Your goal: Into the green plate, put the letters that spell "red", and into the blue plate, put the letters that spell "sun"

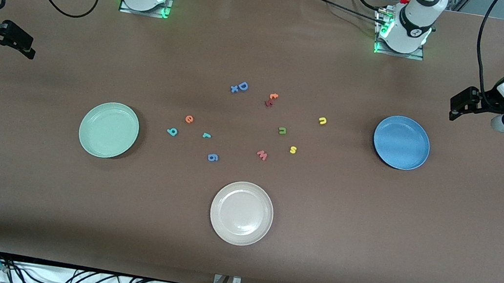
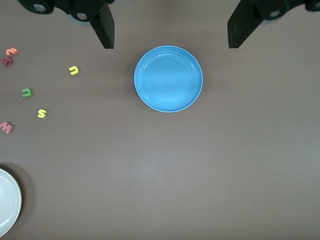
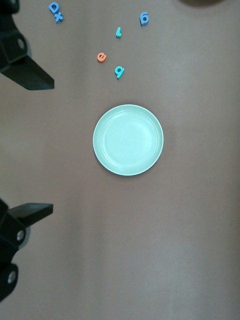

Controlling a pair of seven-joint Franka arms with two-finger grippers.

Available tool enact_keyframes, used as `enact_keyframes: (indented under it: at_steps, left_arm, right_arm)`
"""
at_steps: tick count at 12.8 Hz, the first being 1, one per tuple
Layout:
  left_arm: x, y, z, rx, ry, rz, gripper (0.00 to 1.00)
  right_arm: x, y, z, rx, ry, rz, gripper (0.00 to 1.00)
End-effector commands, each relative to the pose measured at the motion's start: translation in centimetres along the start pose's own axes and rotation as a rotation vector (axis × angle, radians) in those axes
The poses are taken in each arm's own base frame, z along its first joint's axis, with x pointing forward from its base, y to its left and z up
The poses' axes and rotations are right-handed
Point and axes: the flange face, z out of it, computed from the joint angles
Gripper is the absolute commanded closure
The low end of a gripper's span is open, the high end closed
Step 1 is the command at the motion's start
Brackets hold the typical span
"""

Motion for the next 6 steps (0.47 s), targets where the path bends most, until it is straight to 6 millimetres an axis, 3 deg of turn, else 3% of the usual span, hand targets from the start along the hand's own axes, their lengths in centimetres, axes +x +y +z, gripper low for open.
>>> enact_keyframes:
  at_steps: [1, 6]
  left_arm:
    - [0.28, 0.3, -0.78, -0.036, -0.007, -0.01, 0.0]
    - [0.28, 0.3, -0.78, -0.036, -0.007, -0.008, 0.0]
  right_arm:
    - [-0.4, -0.15, -0.39, 0.018, 0.001, 0.02, 0.0]
    - [-0.4, -0.07, -0.39, 0.018, 0.001, 0.014, 0.0]
